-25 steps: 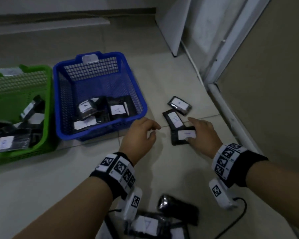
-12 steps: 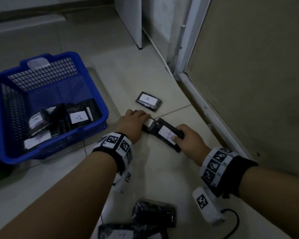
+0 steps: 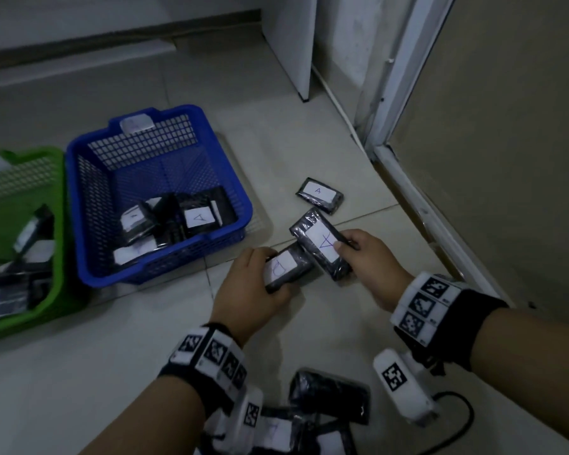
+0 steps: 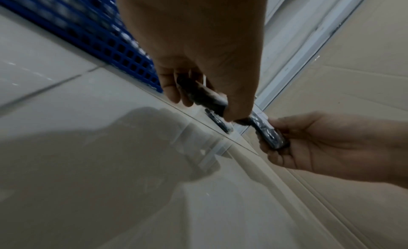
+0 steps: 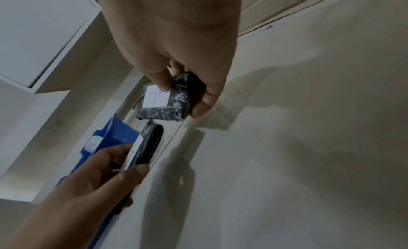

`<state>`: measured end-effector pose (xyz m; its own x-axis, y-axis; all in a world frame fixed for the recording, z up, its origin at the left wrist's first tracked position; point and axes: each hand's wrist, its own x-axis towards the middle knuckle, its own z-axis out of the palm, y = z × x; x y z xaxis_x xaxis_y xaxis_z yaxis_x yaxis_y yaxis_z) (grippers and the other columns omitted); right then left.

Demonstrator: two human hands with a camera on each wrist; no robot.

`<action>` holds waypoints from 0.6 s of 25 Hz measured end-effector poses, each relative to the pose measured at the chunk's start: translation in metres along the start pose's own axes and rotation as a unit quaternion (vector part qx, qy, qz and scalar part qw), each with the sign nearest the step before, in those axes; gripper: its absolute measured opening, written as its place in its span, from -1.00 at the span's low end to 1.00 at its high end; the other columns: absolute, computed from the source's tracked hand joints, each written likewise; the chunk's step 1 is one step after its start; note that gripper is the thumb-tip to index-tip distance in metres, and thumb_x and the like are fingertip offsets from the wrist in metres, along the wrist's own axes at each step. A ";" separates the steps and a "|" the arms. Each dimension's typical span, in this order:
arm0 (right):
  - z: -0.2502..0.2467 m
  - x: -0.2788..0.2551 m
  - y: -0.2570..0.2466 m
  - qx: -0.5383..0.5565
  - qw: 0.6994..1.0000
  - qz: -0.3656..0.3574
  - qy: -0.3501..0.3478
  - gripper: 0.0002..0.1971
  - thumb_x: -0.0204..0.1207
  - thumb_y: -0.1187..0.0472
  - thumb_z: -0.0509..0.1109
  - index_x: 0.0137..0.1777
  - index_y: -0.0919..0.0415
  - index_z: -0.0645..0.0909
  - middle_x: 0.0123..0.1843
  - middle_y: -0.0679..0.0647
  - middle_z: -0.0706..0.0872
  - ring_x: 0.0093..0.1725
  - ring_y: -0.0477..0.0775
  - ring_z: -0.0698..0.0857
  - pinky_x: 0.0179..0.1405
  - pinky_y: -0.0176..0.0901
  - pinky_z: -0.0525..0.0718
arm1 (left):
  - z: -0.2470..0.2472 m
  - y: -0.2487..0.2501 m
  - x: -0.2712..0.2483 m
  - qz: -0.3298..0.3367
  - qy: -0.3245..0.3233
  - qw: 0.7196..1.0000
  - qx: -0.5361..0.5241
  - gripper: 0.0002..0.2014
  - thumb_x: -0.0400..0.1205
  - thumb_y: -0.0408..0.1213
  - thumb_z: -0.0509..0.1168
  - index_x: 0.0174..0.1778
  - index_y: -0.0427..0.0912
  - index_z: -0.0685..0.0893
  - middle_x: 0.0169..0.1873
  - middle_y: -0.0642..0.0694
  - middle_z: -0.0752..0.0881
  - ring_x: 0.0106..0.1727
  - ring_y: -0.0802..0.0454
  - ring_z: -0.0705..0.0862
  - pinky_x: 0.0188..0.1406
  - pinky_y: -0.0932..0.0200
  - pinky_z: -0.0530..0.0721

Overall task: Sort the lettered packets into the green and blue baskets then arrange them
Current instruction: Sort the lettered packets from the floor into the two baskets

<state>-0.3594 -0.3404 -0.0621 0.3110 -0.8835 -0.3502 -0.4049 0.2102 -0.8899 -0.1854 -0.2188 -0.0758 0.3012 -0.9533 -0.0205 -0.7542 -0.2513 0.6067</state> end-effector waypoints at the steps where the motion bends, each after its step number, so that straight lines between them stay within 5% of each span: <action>1: 0.007 -0.002 -0.007 0.005 1.000 -0.016 -0.010 -0.86 0.59 0.25 0.32 0.10 0.12 0.65 0.01 0.16 0.80 -0.04 0.18 0.77 -0.03 0.10 0.76 | -0.007 -0.003 -0.011 0.002 0.011 1.000 -0.006 -0.44 0.33 0.06 0.33 0.28 0.04 0.48 0.15 0.08 0.55 0.19 0.11 0.55 0.09 0.23 0.53; 5: 0.051 -0.001 -0.047 -0.004 0.994 -0.096 -0.049 -0.88 0.58 0.24 0.33 0.03 0.07 0.67 -0.10 0.01 0.80 -0.28 -0.17 0.68 -0.28 -0.27 0.56 | -0.049 -0.024 -0.040 0.005 0.059 0.998 -0.004 -0.42 0.33 0.07 0.28 0.30 0.07 0.47 0.11 0.17 0.50 0.16 0.21 0.53 0.01 0.33 0.47; 8: 0.095 0.007 -0.080 -0.026 0.984 -0.157 -0.074 -0.80 0.49 0.13 0.36 0.09 0.02 0.68 -0.04 0.03 0.81 -0.16 -0.03 0.69 -0.17 -0.10 0.62 | -0.081 -0.043 -0.050 -0.013 0.132 0.991 -0.001 -0.45 0.36 -0.05 0.39 0.30 -0.02 0.50 0.08 0.12 0.50 0.16 0.23 0.49 0.05 0.45 0.37; 12: 0.151 0.018 -0.118 -0.030 0.980 -0.175 -0.093 -0.61 0.48 0.38 0.33 0.26 0.02 0.54 -0.10 0.03 0.69 -0.29 0.08 0.70 -0.43 -0.24 0.74 | -0.115 -0.070 -0.059 -0.045 0.217 0.975 -0.004 -0.46 0.39 -0.15 0.44 0.30 -0.15 0.54 0.12 -0.01 0.46 0.16 0.15 0.50 0.15 0.48 0.35; 15: 0.182 0.031 -0.125 -0.070 0.988 -0.132 -0.045 -0.75 0.42 0.39 0.34 -0.11 -0.03 0.53 -0.17 0.04 0.68 -0.25 0.26 0.76 -0.29 0.06 0.82 | -0.135 -0.088 -0.067 -0.095 0.248 0.964 0.002 -0.43 0.41 -0.13 0.48 0.35 -0.11 0.55 0.11 0.03 0.45 0.16 0.12 0.53 0.17 0.44 0.39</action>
<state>-0.1429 -0.3181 -0.0148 0.4942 -0.8577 -0.1421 -0.4128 -0.0876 -0.9066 -0.0604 -0.1098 -0.0207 0.6751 -0.6929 0.2531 -0.6600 -0.4140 0.6269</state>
